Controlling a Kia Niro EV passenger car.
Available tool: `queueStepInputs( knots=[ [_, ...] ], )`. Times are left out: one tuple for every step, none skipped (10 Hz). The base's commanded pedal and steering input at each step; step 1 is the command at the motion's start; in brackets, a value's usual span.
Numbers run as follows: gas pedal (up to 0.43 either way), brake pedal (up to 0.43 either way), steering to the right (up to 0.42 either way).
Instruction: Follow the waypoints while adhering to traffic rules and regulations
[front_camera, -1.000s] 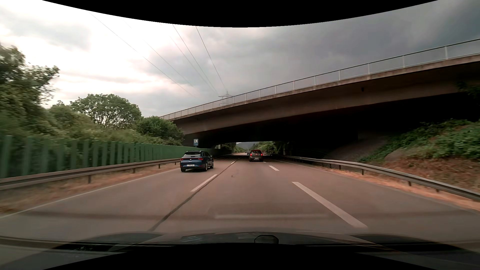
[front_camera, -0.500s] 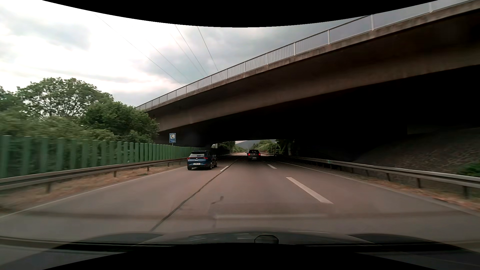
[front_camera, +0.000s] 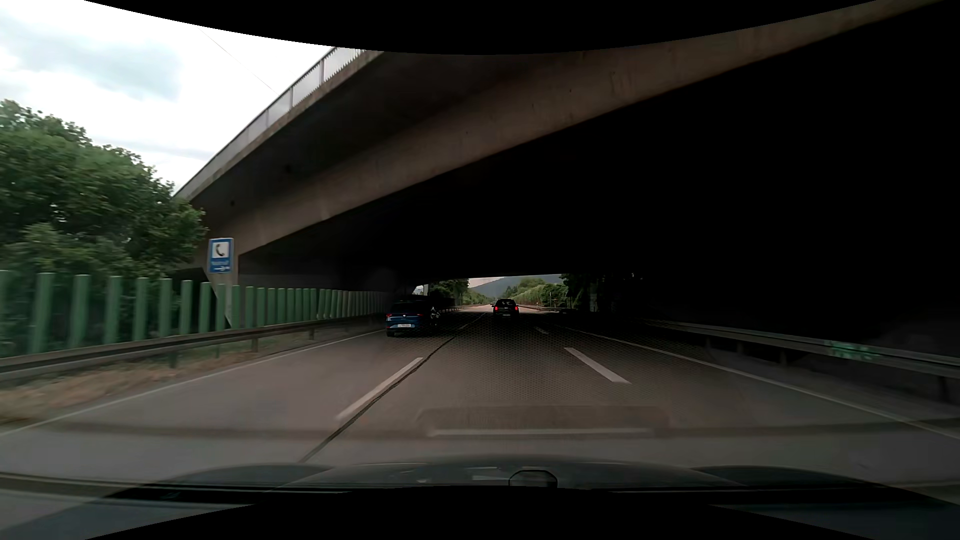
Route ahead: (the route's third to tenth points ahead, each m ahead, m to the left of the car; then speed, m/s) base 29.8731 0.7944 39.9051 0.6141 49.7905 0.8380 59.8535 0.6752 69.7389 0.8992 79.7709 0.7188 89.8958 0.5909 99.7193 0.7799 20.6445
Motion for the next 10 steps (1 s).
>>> queueStepInputs(
  knots=[
    [0.169,0.000,-0.001],
    [0.169,0.000,-0.001],
    [0.169,0.000,-0.001],
    [0.169,0.000,-0.001],
    [0.157,0.000,-0.001],
    [0.157,0.000,-0.001],
    [0.150,0.000,-0.001],
    [0.138,0.000,0.000],
    [0.138,0.000,0.000],
    [0.138,0.000,0.000]
  ],
)
